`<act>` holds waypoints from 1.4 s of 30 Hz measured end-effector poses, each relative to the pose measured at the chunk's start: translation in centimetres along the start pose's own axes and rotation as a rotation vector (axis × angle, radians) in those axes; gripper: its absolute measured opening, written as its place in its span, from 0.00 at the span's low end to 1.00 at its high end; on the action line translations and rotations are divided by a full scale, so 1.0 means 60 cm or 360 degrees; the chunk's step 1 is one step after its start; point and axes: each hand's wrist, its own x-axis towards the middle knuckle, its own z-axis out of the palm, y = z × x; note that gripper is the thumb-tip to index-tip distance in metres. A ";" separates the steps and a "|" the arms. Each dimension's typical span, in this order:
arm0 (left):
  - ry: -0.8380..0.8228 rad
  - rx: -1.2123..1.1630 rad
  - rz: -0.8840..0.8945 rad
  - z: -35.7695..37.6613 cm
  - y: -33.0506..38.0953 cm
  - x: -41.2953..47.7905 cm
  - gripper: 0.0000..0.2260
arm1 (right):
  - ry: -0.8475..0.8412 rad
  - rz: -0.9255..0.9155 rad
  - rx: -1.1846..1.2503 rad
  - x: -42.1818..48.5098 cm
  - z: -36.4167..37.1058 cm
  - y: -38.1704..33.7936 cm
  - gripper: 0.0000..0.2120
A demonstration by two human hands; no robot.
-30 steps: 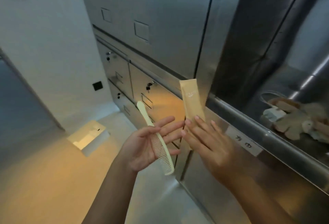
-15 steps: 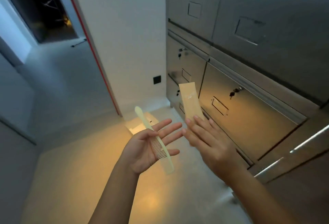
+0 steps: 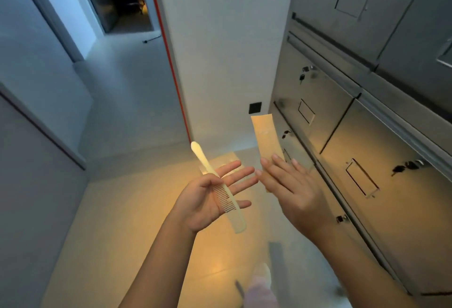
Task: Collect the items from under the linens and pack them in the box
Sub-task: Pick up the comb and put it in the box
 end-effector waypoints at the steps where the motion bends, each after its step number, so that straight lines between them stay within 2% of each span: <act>1: 0.0034 -0.0004 0.0032 -0.007 0.010 0.022 0.23 | -0.0007 -0.0017 0.0027 0.010 0.020 0.022 0.16; 10: 0.0162 -0.0064 0.0255 -0.028 0.111 0.195 0.22 | -0.0076 -0.0211 0.0171 0.109 0.157 0.203 0.17; 12: 0.0192 -0.0110 0.0270 -0.037 0.128 0.223 0.22 | -0.0063 -0.0218 0.0191 0.132 0.184 0.229 0.19; 20: 0.0263 -0.0167 0.0285 -0.122 0.232 0.307 0.22 | -0.0130 -0.0220 0.0267 0.209 0.325 0.291 0.19; 28: 0.0240 -0.0042 0.0237 -0.223 0.399 0.416 0.23 | -0.0125 -0.0165 0.0256 0.330 0.486 0.331 0.21; 31: 0.0262 -0.0008 0.0197 -0.257 0.441 0.460 0.25 | -0.0112 -0.0138 0.0268 0.359 0.540 0.350 0.26; 35: 0.0282 -0.0041 0.0147 -0.320 0.455 0.526 0.25 | -0.0230 -0.0147 0.0337 0.355 0.619 0.401 0.33; 37: 0.0289 -0.0041 0.0122 -0.357 0.447 0.568 0.26 | -0.0234 -0.0163 0.0347 0.337 0.672 0.430 0.30; 40: 0.0366 -0.0022 0.0133 -0.431 0.418 0.636 0.26 | -0.0209 -0.0265 0.0351 0.292 0.760 0.472 0.17; 42: 0.0402 -0.0035 0.0141 -0.489 0.389 0.678 0.27 | -0.0225 -0.0311 0.0321 0.253 0.820 0.494 0.15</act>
